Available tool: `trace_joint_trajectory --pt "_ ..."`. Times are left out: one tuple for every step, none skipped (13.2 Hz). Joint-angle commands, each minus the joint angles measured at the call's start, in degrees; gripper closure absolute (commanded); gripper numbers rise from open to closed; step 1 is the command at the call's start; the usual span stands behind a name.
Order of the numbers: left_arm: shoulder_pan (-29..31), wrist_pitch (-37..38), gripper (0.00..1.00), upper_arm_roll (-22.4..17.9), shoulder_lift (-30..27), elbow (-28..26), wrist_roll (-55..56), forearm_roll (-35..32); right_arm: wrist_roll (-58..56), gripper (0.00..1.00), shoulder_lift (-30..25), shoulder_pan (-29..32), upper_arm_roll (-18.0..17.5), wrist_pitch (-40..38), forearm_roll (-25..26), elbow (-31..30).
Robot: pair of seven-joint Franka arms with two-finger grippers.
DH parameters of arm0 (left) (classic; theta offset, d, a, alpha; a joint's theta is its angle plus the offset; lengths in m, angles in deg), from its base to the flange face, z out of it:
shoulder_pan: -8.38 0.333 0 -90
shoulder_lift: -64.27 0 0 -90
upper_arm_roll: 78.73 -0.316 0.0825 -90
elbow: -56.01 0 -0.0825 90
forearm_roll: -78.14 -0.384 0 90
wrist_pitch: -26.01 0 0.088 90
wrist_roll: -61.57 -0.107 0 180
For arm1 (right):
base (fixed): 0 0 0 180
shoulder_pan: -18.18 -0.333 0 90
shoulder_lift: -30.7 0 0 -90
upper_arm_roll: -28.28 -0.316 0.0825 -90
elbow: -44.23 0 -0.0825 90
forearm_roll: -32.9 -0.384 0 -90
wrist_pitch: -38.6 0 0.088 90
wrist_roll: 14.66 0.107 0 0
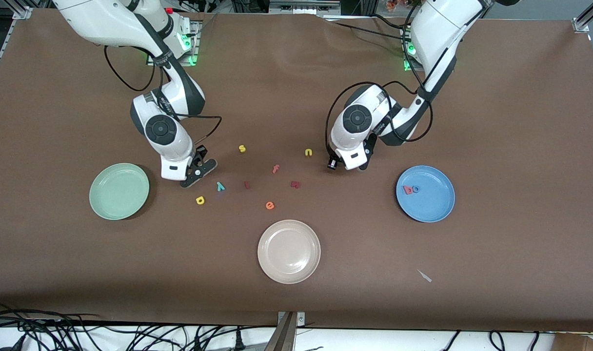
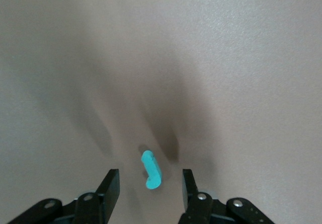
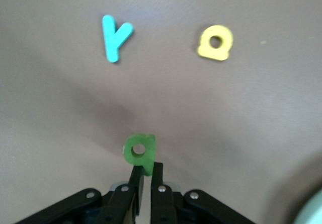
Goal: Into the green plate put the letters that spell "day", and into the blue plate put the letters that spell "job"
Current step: 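Carry the green a to the green plate with the right gripper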
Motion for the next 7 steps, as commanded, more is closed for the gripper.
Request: trace_joint_trajectory --pt "0.12 -2.05 0.42 -0.05 -0.18 -1.17 0.24 0.95 -0.97 1.00 -0.50 0.26 1.48 -4.88 0.38 3.44" --pt "0.20 -2.05 0.43 -0.05 -0.18 -1.17 0.24 0.95 -1.59 1.00 -0.41 0.26 2.35 -7.07 0.12 5.28" --pt "0.47 -2.05 0.43 -0.05 -0.18 -1.08 0.24 0.95 -1.85 1.00 -0.41 0.34 2.89 -9.35 -0.06 7.04" --pt "1.16 -2.14 0.43 -0.05 -0.10 -0.99 -0.03 0.86 -1.77 1.00 -0.32 0.69 3.15 -11.38 -0.15 8.54" --pt "1.69 -2.14 0.43 0.04 -0.18 -0.99 -0.38 0.86 -1.77 1.00 -0.32 1.30 3.15 -12.35 -0.15 9.25" --pt "1.61 -2.14 0.43 0.04 -0.18 -0.82 -0.38 0.86 -1.68 1.00 -0.23 2.44 3.24 -12.54 -0.15 9.52" --pt "1.52 -2.14 0.43 -0.05 -0.10 -0.64 -0.47 0.69 -1.77 1.00 0.03 4.28 3.24 -12.54 -0.15 9.52"
